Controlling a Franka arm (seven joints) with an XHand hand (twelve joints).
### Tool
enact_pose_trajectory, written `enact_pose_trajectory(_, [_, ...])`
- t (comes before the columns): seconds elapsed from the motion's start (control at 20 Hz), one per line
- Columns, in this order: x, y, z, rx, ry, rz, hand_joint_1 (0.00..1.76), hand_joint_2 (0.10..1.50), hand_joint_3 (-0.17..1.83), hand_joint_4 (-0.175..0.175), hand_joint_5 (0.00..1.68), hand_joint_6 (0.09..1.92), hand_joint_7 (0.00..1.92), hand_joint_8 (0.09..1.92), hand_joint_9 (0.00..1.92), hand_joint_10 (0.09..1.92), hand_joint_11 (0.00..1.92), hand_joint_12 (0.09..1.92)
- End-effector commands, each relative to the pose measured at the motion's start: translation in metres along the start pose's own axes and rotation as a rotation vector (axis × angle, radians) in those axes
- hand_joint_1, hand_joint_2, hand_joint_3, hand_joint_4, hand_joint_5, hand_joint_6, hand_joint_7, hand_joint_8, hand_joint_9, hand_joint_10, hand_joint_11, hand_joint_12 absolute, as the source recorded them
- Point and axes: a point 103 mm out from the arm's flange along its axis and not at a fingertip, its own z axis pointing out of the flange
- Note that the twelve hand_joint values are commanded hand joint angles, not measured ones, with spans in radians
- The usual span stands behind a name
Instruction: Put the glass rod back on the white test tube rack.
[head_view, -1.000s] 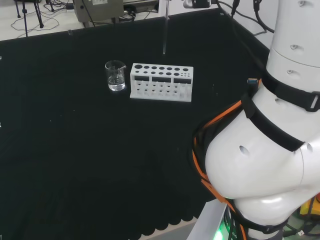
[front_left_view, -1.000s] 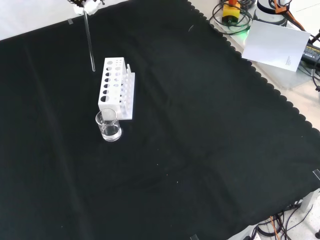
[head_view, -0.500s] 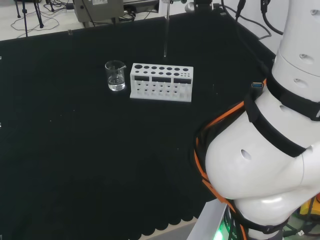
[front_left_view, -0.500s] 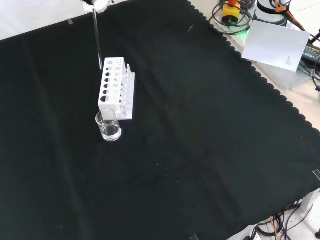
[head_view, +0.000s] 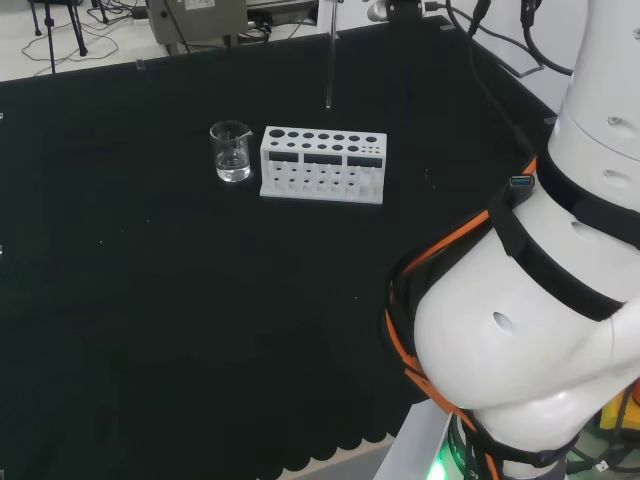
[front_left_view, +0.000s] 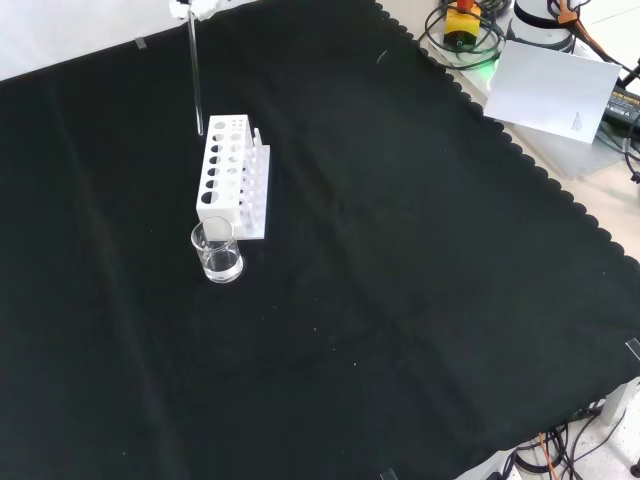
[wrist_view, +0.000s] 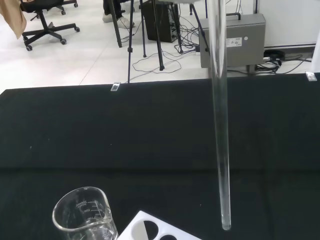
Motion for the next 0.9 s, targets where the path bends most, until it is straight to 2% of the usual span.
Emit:
enact_pose_trajectory(0.05, [0.016, -0.019, 0.009, 0.016, -0.002, 0.004, 1.31, 1.10, -0.17, -0.175, 1.34, 0.09, 1.21, 0.95, 1.72, 0.70, 1.30, 0.83])
enact_pose_trajectory(0.25, [0.015, -0.019, 0.017, 0.041, 0.021, -0.003, 1.31, 1.10, -0.17, -0.175, 1.34, 0.09, 1.21, 0.95, 1.72, 0.70, 1.30, 0.83])
enact_pose_trajectory(0.55, [0.015, -0.020, 0.019, 0.036, 0.020, -0.009, 1.31, 1.10, -0.17, -0.175, 1.34, 0.09, 1.21, 0.95, 1.72, 0.70, 1.30, 0.83])
enact_pose_trajectory(0.9, [0.015, -0.016, 0.031, 0.058, 0.029, -0.015, 1.31, 1.10, -0.17, -0.175, 1.34, 0.09, 1.21, 0.96, 1.72, 0.70, 1.30, 0.83])
